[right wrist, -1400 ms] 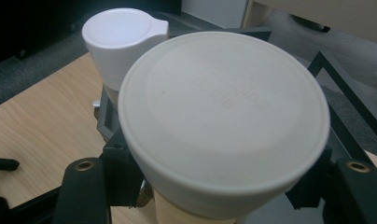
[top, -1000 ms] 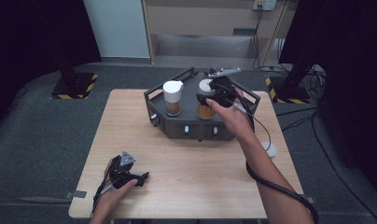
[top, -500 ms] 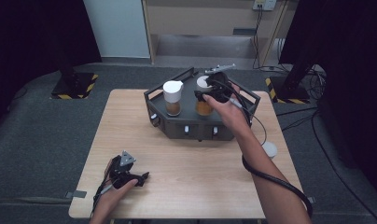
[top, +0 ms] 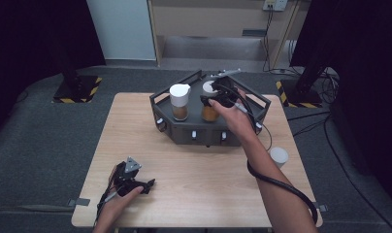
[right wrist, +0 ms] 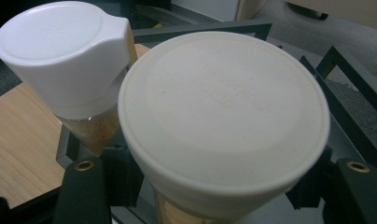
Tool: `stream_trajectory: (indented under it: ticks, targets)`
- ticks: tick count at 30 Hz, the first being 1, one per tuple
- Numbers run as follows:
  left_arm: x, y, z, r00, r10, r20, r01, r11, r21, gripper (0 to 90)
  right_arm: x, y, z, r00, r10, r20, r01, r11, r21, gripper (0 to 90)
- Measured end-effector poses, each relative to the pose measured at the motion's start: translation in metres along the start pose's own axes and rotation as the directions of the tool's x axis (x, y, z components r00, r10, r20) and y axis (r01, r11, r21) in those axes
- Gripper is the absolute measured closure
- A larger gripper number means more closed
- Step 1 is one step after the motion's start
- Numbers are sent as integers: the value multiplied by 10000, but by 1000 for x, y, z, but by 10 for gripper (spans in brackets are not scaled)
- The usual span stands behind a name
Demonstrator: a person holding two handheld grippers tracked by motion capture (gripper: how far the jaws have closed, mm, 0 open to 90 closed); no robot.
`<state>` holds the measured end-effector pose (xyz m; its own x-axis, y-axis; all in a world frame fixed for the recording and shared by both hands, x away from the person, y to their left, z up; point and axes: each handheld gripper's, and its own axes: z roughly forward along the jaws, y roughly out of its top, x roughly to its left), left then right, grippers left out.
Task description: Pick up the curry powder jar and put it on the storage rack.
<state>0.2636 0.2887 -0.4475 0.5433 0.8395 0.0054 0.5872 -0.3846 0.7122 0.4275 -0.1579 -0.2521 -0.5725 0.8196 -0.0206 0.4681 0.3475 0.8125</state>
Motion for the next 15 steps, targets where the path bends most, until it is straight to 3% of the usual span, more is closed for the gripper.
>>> stream_trajectory:
  ticks: [15]
  targets:
    - [0, 0, 0, 10000, 1, 2, -1, 10000, 8, 0, 1, -5, 8, 9999, 96, -131, -95, 9999, 36, 347]
